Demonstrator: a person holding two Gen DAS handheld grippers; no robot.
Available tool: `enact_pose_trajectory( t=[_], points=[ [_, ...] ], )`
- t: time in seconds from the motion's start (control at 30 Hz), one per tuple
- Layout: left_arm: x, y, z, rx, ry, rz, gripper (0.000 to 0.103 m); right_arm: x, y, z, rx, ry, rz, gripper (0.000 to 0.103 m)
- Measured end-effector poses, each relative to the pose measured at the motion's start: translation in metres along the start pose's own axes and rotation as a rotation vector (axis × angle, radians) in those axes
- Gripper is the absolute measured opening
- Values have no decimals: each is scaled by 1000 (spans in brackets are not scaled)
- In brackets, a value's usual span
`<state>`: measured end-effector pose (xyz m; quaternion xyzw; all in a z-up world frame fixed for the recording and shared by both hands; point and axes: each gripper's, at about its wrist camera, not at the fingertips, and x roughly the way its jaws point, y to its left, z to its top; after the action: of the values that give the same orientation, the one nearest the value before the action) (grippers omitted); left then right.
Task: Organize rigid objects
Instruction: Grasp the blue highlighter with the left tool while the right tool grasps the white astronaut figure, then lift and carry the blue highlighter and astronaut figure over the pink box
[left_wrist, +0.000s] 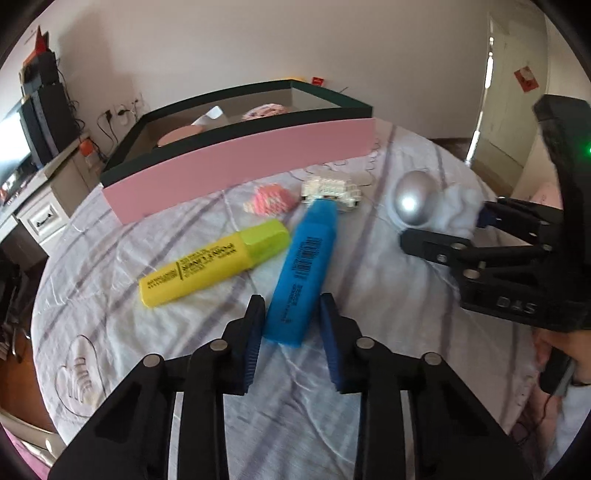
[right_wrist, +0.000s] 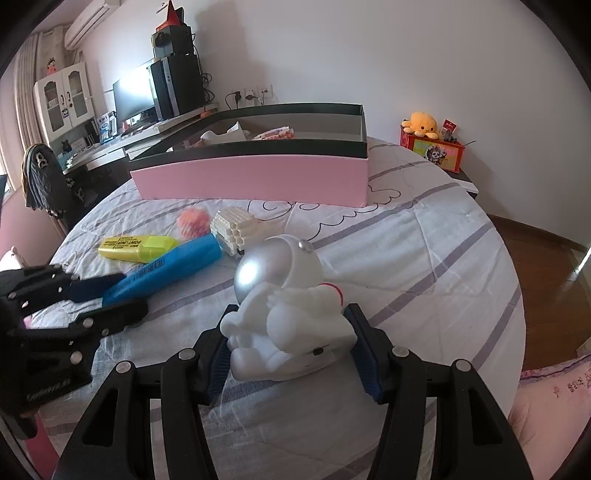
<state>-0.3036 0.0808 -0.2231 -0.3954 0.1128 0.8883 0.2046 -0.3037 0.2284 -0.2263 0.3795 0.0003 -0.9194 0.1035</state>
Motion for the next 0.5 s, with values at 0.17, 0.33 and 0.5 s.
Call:
enact_pose_trajectory(
  t=[0.17, 0.33, 0.5],
  points=[
    [8, -3, 10, -17, 7, 5, 36, 0, 0, 1, -2, 2, -2, 58],
    [18, -7, 19, -9, 4, -1, 36, 0, -1, 0, 1, -1, 2, 58],
    [12, -7, 13, -8, -13, 10, 26, 0, -1, 0, 4, -3, 7, 58]
  ],
)
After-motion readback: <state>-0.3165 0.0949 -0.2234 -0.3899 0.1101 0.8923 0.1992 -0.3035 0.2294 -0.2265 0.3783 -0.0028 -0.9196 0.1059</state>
